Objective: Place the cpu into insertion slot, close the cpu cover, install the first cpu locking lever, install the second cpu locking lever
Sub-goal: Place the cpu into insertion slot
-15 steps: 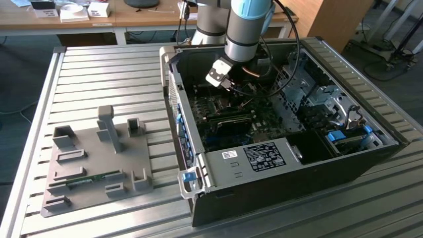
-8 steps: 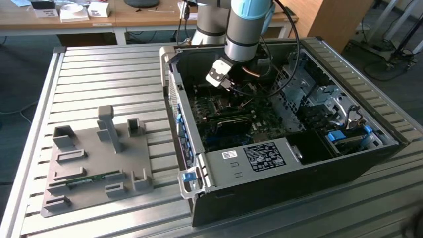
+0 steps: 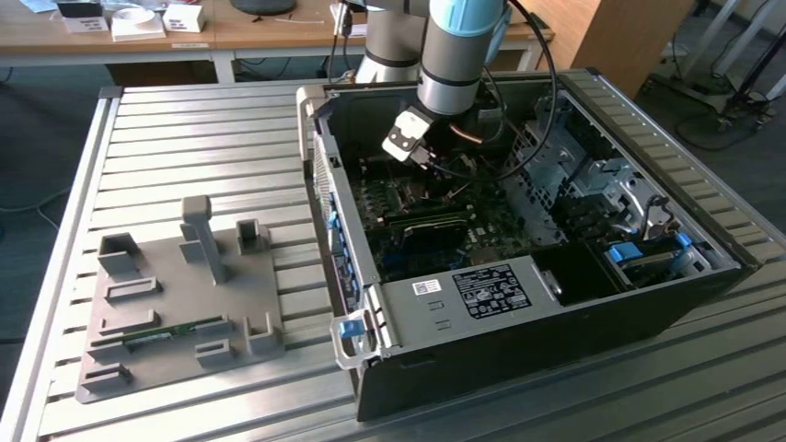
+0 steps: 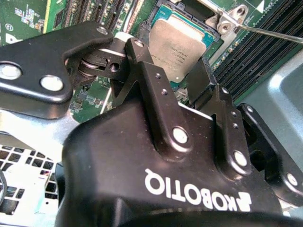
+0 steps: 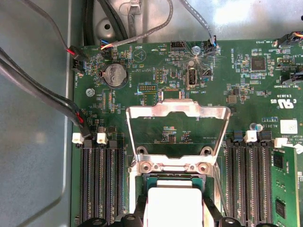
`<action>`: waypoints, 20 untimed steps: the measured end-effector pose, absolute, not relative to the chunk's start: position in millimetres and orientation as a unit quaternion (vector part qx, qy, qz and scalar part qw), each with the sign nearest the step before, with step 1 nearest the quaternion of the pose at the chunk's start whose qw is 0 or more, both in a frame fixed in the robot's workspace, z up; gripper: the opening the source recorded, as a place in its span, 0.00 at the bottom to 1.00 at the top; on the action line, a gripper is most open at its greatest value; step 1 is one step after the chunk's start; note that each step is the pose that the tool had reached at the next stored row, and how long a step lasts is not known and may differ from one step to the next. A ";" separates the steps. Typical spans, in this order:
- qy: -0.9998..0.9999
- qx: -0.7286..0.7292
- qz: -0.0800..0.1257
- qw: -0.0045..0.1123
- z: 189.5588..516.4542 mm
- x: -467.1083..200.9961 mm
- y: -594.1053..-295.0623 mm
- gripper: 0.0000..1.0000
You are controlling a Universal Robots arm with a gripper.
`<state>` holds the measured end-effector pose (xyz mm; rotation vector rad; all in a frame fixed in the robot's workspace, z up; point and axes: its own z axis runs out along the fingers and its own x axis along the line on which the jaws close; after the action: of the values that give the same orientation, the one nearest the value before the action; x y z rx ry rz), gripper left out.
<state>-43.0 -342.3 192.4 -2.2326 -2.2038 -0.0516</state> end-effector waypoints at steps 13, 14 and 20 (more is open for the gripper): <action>-0.702 -0.712 -0.017 0.002 191.7 -42.9 -342.2 0.61; -0.702 -0.712 -0.017 0.002 191.8 -42.9 -342.2 0.61; -0.702 -0.712 -0.016 0.002 193.6 -43.0 -342.3 0.67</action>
<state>-43.0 -342.3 193.6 -2.2327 -2.2038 -0.0517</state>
